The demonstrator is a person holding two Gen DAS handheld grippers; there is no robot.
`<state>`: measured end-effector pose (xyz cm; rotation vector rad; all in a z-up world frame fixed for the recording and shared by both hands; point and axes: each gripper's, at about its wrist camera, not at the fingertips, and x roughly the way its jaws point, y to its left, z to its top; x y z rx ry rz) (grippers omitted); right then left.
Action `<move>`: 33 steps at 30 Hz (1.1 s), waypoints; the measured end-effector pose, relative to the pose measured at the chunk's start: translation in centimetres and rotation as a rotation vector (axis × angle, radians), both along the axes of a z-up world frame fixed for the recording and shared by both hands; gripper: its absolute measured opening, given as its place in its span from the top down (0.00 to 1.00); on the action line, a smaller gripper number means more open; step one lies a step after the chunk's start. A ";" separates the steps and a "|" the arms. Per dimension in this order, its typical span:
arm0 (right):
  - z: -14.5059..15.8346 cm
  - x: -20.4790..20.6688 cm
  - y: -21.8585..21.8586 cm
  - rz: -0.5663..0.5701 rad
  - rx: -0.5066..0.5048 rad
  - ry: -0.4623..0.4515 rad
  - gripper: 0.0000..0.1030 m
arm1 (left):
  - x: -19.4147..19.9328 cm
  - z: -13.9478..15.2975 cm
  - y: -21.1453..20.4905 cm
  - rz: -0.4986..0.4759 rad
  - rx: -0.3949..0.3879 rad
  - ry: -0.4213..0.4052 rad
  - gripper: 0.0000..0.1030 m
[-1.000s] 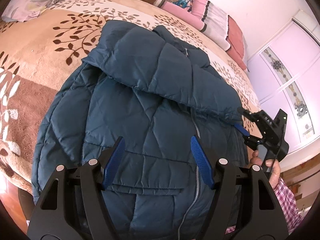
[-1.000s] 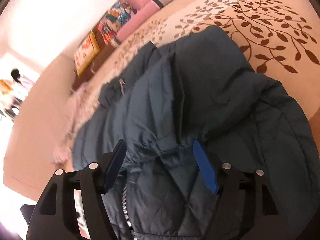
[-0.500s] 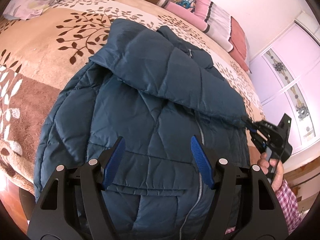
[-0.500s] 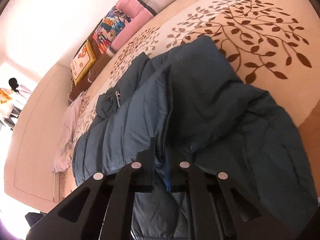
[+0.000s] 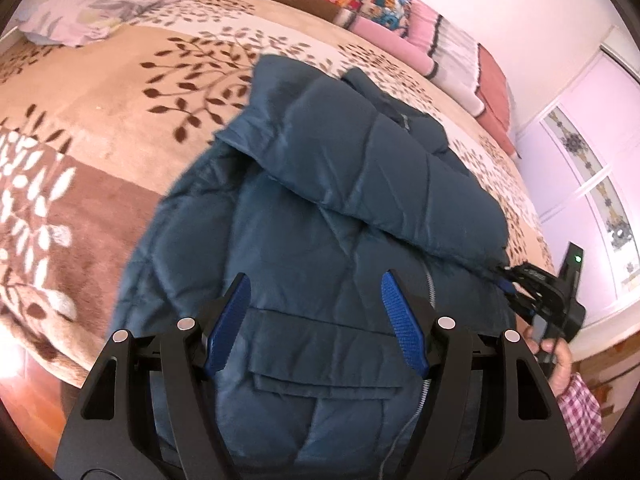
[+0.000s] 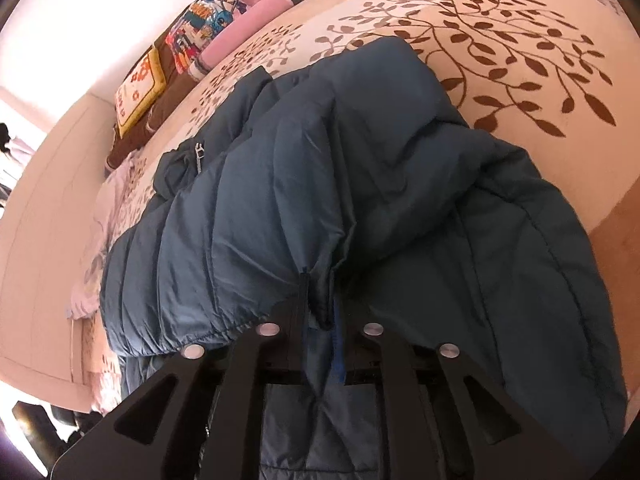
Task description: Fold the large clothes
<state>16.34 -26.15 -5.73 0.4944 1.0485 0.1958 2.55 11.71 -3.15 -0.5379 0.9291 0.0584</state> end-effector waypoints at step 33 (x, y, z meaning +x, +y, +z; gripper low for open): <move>2.6 -17.8 -9.3 0.176 -0.136 0.068 0.28 | -11.4 -3.9 3.7 -0.069 0.098 0.227 0.35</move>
